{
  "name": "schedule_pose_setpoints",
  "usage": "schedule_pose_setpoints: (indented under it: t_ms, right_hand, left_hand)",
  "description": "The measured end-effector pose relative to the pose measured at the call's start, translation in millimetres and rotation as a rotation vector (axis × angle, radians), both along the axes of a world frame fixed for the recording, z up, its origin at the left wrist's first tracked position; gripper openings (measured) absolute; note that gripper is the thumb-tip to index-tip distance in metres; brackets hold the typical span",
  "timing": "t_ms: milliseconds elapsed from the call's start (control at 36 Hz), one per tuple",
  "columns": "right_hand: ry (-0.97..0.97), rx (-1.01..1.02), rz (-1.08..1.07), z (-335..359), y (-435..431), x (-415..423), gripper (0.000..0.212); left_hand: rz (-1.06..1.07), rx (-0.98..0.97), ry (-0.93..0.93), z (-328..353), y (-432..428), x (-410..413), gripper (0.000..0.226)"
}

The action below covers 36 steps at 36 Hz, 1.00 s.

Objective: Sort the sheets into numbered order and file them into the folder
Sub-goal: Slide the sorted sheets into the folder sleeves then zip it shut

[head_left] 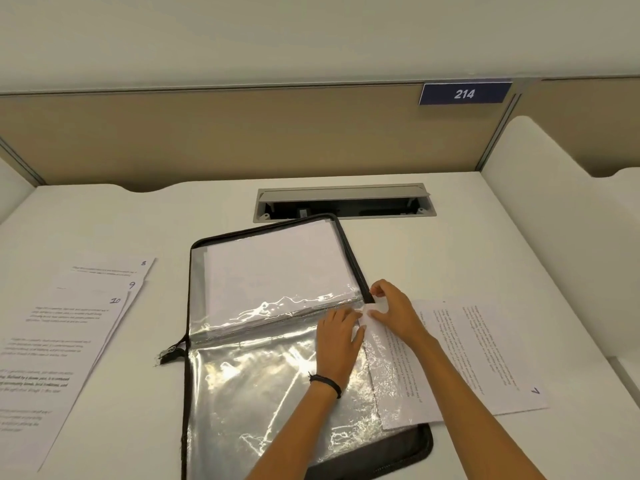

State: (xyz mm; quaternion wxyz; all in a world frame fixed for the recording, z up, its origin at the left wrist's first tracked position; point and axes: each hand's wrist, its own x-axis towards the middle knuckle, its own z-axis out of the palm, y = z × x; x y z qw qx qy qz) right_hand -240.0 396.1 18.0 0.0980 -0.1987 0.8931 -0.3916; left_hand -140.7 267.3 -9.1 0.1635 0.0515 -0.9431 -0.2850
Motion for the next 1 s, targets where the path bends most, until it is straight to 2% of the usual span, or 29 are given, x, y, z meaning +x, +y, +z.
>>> schedule_pose_setpoints:
  t_ms: [83, 139, 361, 556, 806, 1000]
  right_hand:
    - [-0.010, 0.026, -0.004, -3, -2, 1, 0.051]
    - [-0.010, 0.015, -0.010, -6, -6, 2, 0.054]
    - [0.048, -0.004, -0.086, -13, -16, 1, 0.053]
    - [0.021, 0.014, -0.114, -18, -18, -3, 0.051]
    - [0.041, -0.040, -0.203, -27, -25, 0, 0.042]
    - [0.025, 0.066, -0.239, -26, -26, -2, 0.055]
  left_hand:
    - [-0.005, 0.041, 0.002, 1, 0, 4, 0.036]
    - [-0.032, 0.068, -0.008, -2, -2, 6, 0.037]
    - [-0.104, 0.112, -0.009, -17, -9, 19, 0.034]
    - [-0.129, 0.066, -0.011, -14, -8, 19, 0.056]
    - [-0.127, 0.019, -0.020, -15, -8, 18, 0.055]
    - [-0.135, -0.016, -0.012, -17, -8, 18, 0.055]
